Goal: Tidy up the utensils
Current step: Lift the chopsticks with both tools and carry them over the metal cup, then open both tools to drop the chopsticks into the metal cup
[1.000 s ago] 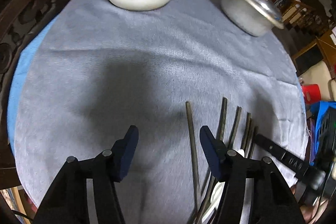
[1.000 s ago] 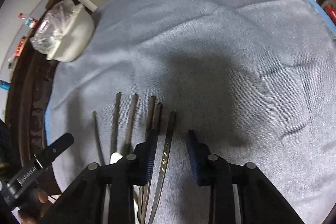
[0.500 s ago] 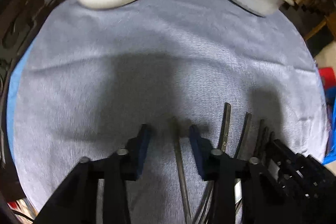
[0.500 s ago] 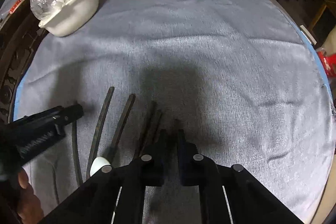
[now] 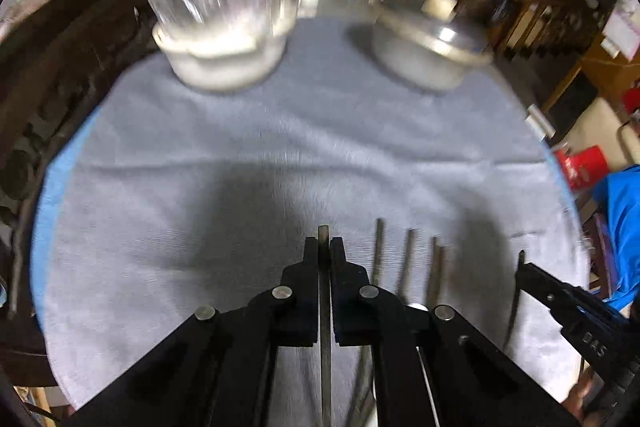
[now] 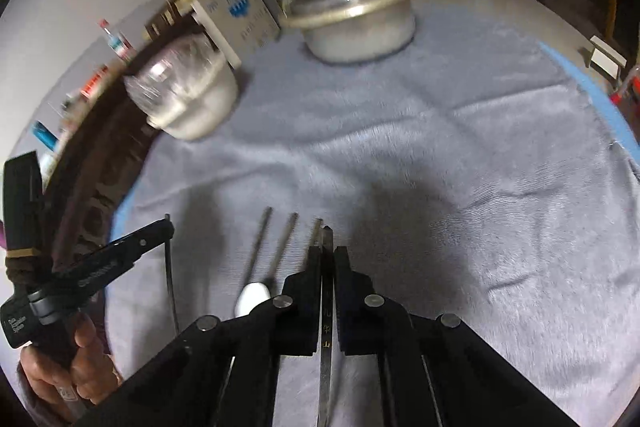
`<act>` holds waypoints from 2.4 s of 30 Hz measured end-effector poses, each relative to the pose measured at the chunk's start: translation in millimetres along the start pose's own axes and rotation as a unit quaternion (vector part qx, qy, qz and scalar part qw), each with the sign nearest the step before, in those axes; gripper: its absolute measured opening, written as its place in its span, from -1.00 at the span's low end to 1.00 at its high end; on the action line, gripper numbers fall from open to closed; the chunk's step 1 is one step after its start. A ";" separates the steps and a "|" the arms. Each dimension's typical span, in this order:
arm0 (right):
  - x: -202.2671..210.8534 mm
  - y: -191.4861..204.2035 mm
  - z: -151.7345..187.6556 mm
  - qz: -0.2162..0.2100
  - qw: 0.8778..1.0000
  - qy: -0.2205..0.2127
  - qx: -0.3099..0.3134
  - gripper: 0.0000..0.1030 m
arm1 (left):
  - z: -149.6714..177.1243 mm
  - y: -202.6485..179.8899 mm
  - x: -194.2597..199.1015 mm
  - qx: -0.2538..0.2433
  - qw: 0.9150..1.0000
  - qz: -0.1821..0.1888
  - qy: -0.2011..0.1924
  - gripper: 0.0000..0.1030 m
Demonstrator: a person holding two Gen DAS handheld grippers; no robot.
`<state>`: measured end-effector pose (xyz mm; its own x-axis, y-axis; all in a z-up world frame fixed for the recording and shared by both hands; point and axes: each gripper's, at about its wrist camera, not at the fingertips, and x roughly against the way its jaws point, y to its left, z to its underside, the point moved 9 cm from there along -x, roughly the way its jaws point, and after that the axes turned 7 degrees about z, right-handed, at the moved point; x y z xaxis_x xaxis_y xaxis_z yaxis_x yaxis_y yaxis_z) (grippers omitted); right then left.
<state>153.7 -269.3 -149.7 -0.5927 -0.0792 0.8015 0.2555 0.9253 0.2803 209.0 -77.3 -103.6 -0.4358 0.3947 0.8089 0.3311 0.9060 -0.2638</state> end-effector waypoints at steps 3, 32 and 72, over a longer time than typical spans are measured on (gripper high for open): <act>39.8 3.6 1.6 -0.013 0.999 -0.043 -0.001 -0.87 | -0.9 -9.7 45.0 -0.020 0.999 0.006 -0.047 -0.90; 327.8 78.7 36.5 -0.024 0.932 -0.356 0.065 -0.87 | 51.9 -94.4 305.8 -0.079 0.940 0.055 -0.326 -0.90; 288.3 26.5 91.4 -0.031 0.956 -0.291 -0.004 0.21 | 118.1 -46.2 270.2 -0.013 0.955 0.067 -0.288 -0.22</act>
<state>-80.2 -233.6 40.5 -0.9308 0.0887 0.3545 0.2110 0.9226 0.3230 -22.9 5.5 65.1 -0.7742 0.5321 0.3428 0.4336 0.8404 -0.3252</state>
